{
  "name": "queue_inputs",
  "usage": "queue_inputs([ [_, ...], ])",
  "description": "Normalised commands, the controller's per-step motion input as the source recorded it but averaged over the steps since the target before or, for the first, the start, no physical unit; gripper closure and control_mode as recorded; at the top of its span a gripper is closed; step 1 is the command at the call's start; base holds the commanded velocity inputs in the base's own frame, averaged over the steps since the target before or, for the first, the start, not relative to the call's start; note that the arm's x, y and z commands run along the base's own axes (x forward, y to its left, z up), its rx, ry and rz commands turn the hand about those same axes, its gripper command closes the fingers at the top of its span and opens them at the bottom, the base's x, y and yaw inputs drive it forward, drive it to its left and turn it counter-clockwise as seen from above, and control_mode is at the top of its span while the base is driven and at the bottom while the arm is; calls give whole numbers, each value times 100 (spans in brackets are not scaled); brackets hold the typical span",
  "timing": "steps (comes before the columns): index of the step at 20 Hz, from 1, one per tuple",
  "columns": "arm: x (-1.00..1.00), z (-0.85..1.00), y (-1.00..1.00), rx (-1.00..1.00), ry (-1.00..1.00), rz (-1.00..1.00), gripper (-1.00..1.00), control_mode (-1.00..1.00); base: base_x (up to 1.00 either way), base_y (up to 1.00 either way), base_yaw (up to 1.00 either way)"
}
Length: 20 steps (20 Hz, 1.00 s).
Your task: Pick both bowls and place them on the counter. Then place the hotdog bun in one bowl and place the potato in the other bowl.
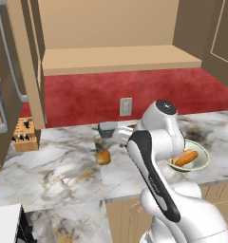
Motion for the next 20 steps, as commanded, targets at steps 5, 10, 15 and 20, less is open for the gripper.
queue_inputs([
  [5, 17, -8, 20, 0, 0, 0, -100, -100, 0, 0, 0],
  [10, 17, -13, 18, 0, 0, 0, -100, -100, 0, 0, 0],
  [15, 24, -12, 18, 0, 1, 0, -100, -100, 0, 0, 0],
  [20, 25, -19, 7, 0, 9, 0, -100, -100, 0, 0, 0],
])
